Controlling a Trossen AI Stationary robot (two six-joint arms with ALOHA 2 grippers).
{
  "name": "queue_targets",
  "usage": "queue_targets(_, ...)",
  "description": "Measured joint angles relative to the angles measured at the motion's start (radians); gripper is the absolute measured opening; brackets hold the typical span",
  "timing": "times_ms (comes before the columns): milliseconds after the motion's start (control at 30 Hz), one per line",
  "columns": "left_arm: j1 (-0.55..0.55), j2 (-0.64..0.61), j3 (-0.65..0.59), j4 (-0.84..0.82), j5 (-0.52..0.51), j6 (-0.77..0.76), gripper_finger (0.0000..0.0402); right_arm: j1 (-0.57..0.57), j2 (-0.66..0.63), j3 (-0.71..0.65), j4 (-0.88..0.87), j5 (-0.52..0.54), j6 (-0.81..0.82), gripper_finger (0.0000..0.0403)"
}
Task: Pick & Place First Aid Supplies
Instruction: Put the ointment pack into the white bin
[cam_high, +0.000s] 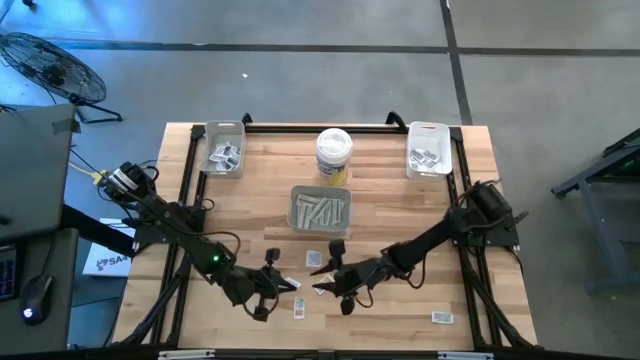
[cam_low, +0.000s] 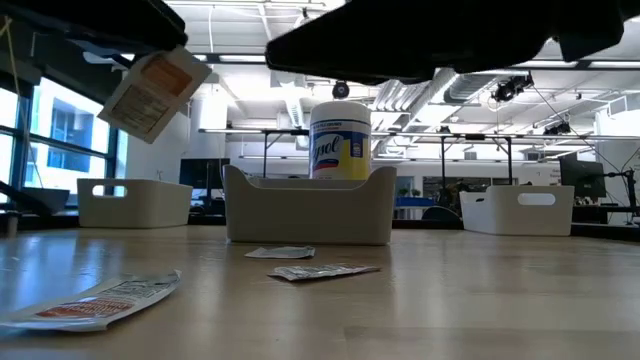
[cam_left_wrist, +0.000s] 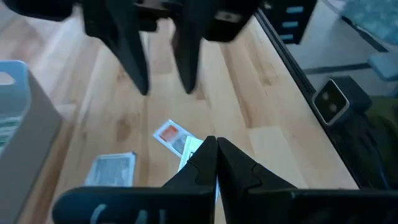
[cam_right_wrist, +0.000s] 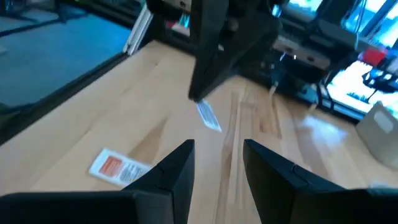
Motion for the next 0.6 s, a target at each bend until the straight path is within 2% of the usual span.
queue_targets(267,0.016,0.004,0.0,0.107,-0.01,0.037,0.0,-0.029,0.041,0.0,0.126,-0.138,-0.017,0.0131)
queue_targets(433,0.067,0.035,0.001,0.175,0.054,0.059,0.0,-0.039,0.041,0.0,0.127,-0.117,-0.017,0.0131)
queue_targets(600,0.103,0.057,0.002,0.208,0.069,0.084,0.0,-0.038,0.041,0.0,0.107,-0.131,-0.023,0.0131)
